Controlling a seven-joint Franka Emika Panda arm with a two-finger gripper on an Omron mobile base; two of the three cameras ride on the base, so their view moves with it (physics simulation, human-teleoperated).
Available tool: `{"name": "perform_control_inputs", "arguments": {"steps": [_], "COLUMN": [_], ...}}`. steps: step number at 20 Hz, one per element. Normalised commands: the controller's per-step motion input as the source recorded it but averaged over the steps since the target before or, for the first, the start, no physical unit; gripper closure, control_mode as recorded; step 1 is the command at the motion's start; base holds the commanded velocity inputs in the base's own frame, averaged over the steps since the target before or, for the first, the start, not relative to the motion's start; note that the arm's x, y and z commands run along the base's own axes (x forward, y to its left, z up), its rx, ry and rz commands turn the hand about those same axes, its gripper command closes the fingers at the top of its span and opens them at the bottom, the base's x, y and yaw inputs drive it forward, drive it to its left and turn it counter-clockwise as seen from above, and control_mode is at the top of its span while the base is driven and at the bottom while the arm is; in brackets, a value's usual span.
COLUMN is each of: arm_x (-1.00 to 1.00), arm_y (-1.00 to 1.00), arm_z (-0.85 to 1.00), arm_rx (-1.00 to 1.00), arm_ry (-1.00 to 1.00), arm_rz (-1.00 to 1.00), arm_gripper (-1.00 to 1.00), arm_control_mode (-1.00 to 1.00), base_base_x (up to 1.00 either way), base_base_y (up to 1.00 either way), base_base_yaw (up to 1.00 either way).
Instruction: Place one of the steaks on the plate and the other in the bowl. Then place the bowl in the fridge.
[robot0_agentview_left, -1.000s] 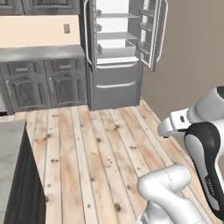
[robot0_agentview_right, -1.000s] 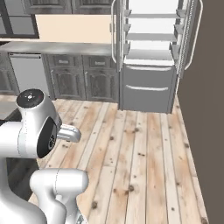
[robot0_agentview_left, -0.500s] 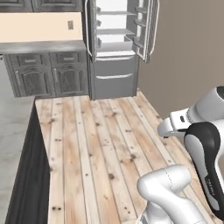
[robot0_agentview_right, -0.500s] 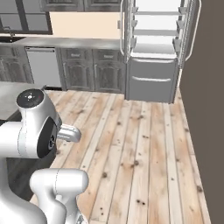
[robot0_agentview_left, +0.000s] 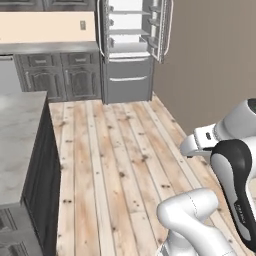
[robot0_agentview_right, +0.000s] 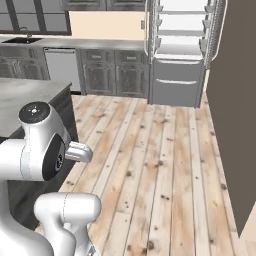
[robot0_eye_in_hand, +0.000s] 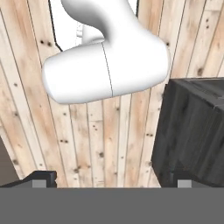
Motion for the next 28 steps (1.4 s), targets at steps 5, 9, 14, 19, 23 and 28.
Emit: {"name": "perform_control_inputs", "arguments": {"steps": [5, 9, 14, 19, 23, 28], "arm_x": [0.0, 0.0, 0.0, 0.0, 0.0, 0.0], "arm_y": [0.0, 0.0, 0.0, 0.0, 0.0, 0.0], "arm_z": [0.0, 0.0, 0.0, 0.0, 0.0, 0.0], "arm_rx": [0.0, 0.0, 0.0, 0.0, 0.0, 0.0], "arm_ry": [0.0, 0.0, 0.0, 0.0, 0.0, 0.0], "arm_rz": [0.0, 0.0, 0.0, 0.0, 0.0, 0.0], "arm_gripper": [-1.0, -1.0, -1.0, -1.0, -1.0, -1.0], "arm_control_mode": [1.0, 1.0, 1.0, 1.0, 1.0, 1.0], "base_base_x": [-0.86, -0.69, -0.37, -0.16, -0.1, -0.04], "base_base_y": [0.27, 0.47, 0.66, 0.71, 0.66, 0.58], "base_base_yaw": [0.01, 0.0, 0.0, 0.0, 0.0, 0.0]}}
